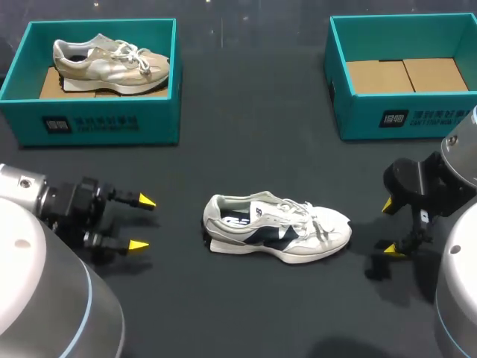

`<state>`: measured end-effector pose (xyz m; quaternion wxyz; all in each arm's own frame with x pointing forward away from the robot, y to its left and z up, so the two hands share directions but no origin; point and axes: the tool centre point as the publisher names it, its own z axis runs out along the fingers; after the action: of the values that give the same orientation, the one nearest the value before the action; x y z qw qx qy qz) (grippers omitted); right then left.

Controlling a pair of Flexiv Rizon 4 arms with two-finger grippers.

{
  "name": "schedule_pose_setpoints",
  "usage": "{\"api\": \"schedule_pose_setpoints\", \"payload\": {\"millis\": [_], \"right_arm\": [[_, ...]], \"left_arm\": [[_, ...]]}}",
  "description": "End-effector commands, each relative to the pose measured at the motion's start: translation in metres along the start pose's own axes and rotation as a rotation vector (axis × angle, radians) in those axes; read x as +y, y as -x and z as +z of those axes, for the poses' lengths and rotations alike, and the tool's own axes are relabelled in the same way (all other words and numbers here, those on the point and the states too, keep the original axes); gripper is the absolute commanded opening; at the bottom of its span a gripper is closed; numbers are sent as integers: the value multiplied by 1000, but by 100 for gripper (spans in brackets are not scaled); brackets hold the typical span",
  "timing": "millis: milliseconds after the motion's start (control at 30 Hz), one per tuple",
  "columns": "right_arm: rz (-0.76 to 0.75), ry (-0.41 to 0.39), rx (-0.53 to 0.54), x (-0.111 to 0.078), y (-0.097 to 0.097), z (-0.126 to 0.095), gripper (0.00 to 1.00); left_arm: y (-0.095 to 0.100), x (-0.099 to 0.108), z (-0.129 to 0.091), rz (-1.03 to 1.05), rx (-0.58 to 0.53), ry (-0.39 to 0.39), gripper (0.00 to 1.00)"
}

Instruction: Take the shoe out of the shoebox, open the shoe tongue, remove and reinsert the insole, then place the shoe into the shoebox

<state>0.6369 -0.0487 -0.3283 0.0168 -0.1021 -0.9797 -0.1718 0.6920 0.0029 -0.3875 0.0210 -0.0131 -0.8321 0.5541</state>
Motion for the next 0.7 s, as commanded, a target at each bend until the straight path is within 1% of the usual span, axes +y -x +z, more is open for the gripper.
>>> {"api": "schedule_pose_setpoints", "payload": {"millis": [33, 333, 533, 700], "right_arm": [[-1, 0, -4, -1, -2, -1, 100], [-1, 0, -4, -1, -2, -1, 100], [-1, 0, -4, -1, -2, -1, 100], [-1, 0, -4, -1, -2, -1, 100]], "left_arm": [[10, 8, 1, 2, 25, -18, 100], [16, 9, 7, -12, 32, -39, 100], [18, 6, 23, -13, 43, -49, 100], [21, 2, 37, -4, 31, -48, 100]]}}
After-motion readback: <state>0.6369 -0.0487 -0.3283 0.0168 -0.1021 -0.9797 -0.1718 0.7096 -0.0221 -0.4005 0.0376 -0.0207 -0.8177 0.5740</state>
